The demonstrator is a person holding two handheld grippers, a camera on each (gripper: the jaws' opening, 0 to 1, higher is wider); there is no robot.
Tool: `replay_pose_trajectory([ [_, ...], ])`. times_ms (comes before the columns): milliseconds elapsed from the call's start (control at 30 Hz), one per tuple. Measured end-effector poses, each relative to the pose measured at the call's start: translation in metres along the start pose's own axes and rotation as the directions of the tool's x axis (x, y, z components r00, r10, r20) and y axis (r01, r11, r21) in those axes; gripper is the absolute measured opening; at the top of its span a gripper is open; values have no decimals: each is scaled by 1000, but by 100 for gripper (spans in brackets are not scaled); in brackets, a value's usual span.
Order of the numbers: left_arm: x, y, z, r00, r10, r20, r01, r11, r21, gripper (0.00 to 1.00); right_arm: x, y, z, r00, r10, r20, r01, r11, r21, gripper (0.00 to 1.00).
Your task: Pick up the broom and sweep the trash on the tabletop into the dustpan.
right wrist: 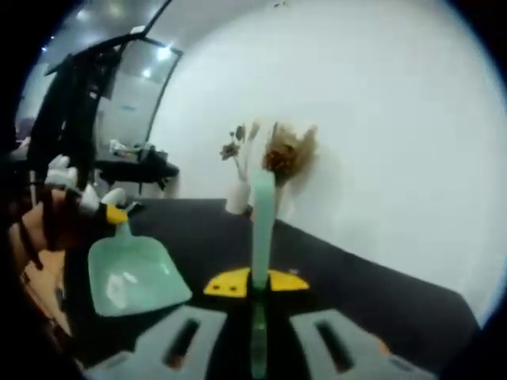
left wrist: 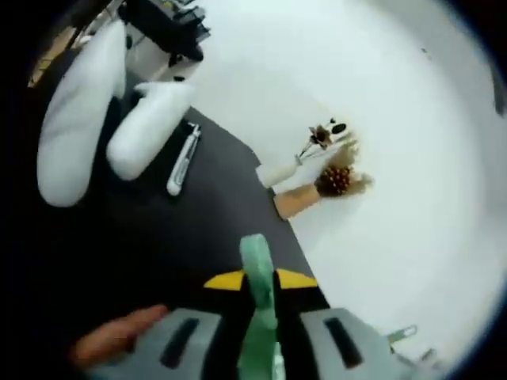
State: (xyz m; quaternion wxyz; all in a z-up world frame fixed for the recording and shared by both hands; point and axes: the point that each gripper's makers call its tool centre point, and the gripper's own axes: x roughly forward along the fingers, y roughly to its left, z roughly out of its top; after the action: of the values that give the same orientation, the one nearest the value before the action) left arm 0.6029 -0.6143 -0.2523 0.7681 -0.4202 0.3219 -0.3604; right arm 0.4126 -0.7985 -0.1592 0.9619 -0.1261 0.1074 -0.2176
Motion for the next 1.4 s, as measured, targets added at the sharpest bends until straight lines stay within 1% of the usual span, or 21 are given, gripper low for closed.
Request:
replay_pose_trajectory([
  [33, 0, -1, 0, 1000, 3, 13, -3, 1000, 0, 13, 0, -2, -1, 1000, -2, -1, 2, 1000, 1, 6],
  [133, 0, -8, 6, 997, -18, 79, 30, 988, -150, 10, -1, -10, -3, 1000, -11, -3, 11, 1000, 6, 6],
  [167, -1, -11, 6, 996, -24, 89, 39, 985, -169, 10, -2, -11, -3, 1000, -13, -3, 13, 1000, 7, 6],
  [233, -2, -16, 9, 989, -13, 144, 36, 987, -158, 9, -3, -15, -3, 1000, -16, -2, 16, 1000, 10, 6],
  [367, -2, -28, 8, 981, 0, 195, 26, 991, -129, 9, -7, -22, -4, 1000, -22, 4, 22, 1000, 14, 6],
  [433, -6, -33, 14, 962, -3, 272, 40, 990, -132, 9, -8, -27, -5, 1000, -23, 4, 23, 1000, 14, 6],
  [500, -10, -34, 15, 949, 6, 316, 44, 988, -149, 9, -10, -30, -6, 1000, -26, 6, 26, 1000, 14, 6],
  [633, -20, -32, 16, 907, 22, 421, 67, 979, -195, 9, -14, -41, -7, 999, -33, 13, 33, 999, 19, 6],
  [667, -21, -33, 16, 890, 24, 456, 79, 976, -205, 9, -15, -43, -7, 999, -34, 14, 33, 999, 19, 6],
  [700, -23, -34, 15, 880, 27, 474, 83, 974, -209, 9, -16, -45, -7, 999, -35, 17, 35, 999, 18, 6],
  [733, -25, -33, 14, 861, 38, 507, 88, 971, -222, 9, -16, -47, -6, 999, -37, 20, 37, 999, 16, 6],
  [800, -23, -35, 1, 859, 42, 510, 101, 963, -248, 9, -18, -50, -5, 999, -38, 24, 38, 999, 14, 6],
  [833, -24, -35, -1, 839, 58, 541, 117, 952, -282, 9, -18, -51, -4, 999, -38, 27, 37, 999, 14, 6],
  [900, -20, -38, -15, 830, 65, 555, 120, 949, -291, 9, -19, -51, -4, 999, -36, 30, 35, 999, 12, 6],
  [933, -17, -41, -20, 827, 68, 558, 114, 952, -286, 9, -19, -51, -3, 999, -33, 33, 33, 999, 11, 7],
  [1067, -14, -44, -27, 795, 91, 599, 90, 960, -265, 9, -21, -50, -3, 999, -28, 41, 28, 1000, -2, 7],
  [1167, -9, -43, -31, 789, 102, 606, 63, 967, -245, 9, -21, -51, -3, 999, -21, 45, 21, 1000, -10, 7],
  [1233, -4, -39, -37, 799, 106, 592, 65, 963, -260, 9, -21, -51, -4, 999, -18, 47, 19, 1000, -18, 7],
  [1300, -3, -33, -39, 796, 117, 594, 71, 956, -284, 9, -20, -53, -5, 998, -33, 49, 35, 998, -47, 7],
  [1333, -1, -35, -39, 801, 113, 588, 65, 960, -272, 9, -20, -54, -6, 998, -38, 49, 40, 998, -54, 7],
  [1400, -2, -35, -39, 798, 124, 589, 33, 968, -249, 10, -19, -55, -7, 998, -39, 50, 42, 997, -57, 7],
])
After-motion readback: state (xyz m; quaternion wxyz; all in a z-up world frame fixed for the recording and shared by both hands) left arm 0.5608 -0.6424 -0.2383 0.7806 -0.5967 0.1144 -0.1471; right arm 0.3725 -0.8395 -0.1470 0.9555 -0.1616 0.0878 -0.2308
